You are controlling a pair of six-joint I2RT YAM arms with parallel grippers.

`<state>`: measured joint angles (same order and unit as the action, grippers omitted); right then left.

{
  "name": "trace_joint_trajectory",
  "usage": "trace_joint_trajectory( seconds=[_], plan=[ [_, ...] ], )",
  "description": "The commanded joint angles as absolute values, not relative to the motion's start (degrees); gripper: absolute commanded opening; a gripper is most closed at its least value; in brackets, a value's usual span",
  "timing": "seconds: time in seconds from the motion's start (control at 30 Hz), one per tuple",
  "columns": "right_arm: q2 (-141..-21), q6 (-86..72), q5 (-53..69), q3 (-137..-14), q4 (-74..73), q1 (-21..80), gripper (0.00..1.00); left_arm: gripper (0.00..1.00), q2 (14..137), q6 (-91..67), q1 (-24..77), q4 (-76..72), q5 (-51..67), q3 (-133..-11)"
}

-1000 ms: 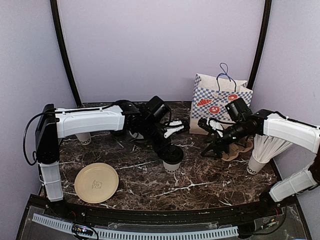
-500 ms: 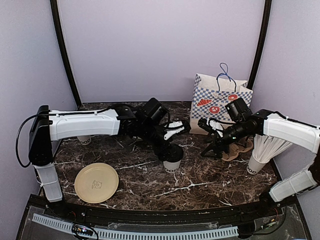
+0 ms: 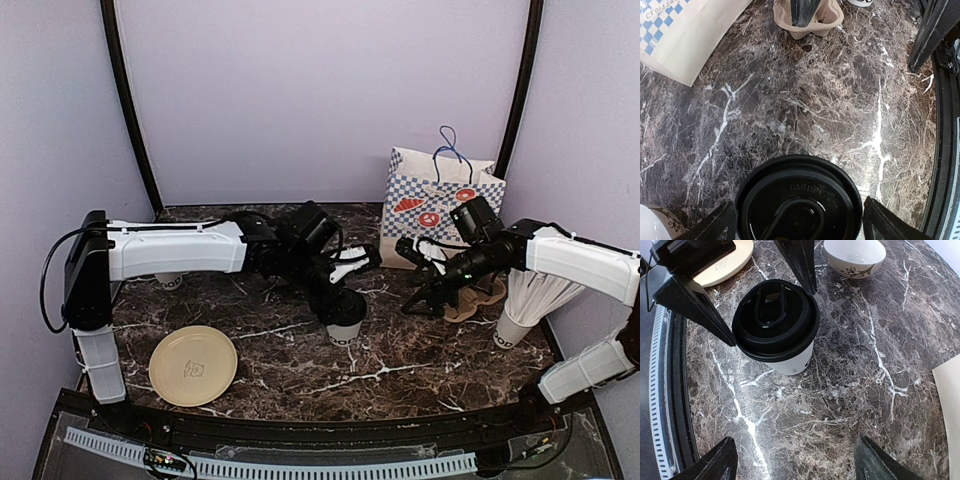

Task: Pack the takeout coffee

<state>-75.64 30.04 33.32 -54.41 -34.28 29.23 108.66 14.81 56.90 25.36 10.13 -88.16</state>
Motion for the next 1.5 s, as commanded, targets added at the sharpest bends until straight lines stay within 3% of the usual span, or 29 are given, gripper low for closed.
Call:
trace_joint_trajectory(
  seconds=[0.0, 0.67, 1.1, 1.47],
  plan=[
    [-76.09, 30.85, 33.57, -53.85, -33.64, 29.00, 0.81, 0.89, 109.40, 14.94, 57.22, 26.75, 10.69, -90.00],
    [-76.14, 31.03, 33.23, -53.79, -33.57, 29.00, 0.80, 0.70, 110.69, 15.95, 57.19, 32.80, 8.48, -94.20],
    [-76.12, 30.72, 33.57, -53.89, -33.60, 28.99, 0.80, 0.68, 105.49, 11.71, 55.03, 33.50, 4.92, -94.83],
    [-75.46, 30.16, 33.14, -53.78, -33.53, 28.97, 0.80, 0.67, 115.95, 9.15, 46.24, 31.02, 0.93, -107.06]
  ],
)
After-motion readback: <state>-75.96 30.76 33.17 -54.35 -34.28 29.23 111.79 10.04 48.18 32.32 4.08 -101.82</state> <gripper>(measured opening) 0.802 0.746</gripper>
